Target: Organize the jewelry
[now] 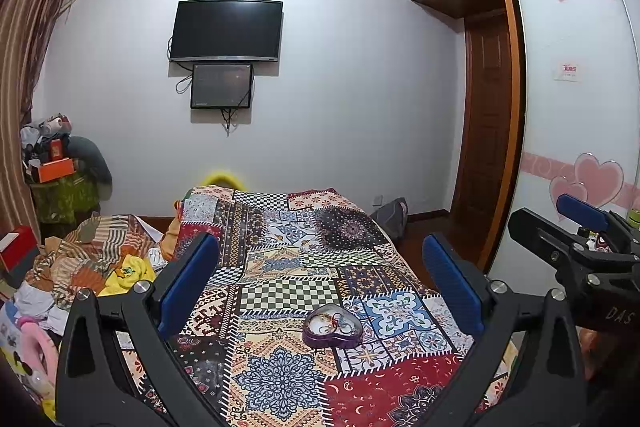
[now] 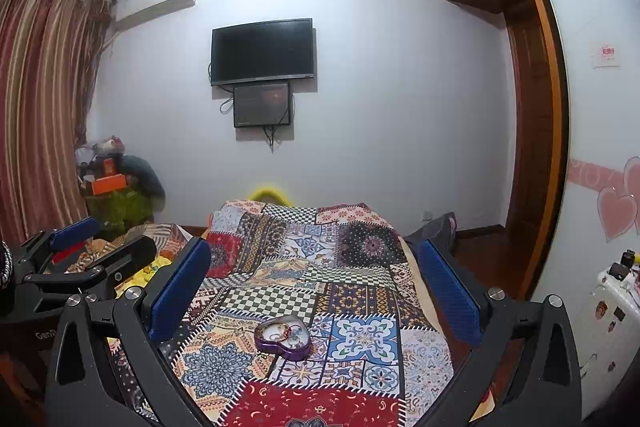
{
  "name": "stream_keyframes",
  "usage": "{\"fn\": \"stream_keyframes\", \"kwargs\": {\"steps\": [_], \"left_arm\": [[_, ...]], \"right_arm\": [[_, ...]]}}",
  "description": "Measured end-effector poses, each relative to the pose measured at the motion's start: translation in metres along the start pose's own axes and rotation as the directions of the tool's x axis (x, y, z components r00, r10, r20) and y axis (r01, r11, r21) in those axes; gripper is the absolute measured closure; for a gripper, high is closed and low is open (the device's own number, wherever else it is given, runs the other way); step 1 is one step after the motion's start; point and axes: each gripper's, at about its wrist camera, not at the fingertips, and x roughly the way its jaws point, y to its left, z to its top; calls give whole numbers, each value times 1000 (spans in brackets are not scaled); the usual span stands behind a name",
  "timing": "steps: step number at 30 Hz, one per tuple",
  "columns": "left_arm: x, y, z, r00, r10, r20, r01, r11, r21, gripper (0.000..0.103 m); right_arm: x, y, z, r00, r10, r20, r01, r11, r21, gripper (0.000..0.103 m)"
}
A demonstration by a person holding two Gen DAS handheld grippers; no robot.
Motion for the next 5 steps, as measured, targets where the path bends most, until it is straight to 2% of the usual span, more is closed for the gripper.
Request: {"fn": "stream_keyframes", "kwargs": {"steps": [5], "left_arm": [[5,1,-3,1000,1,-10,-1,1000,7,0]], "right_arm": [[5,2,-2,1000,2,-13,-2,1000,-2,0]]}}
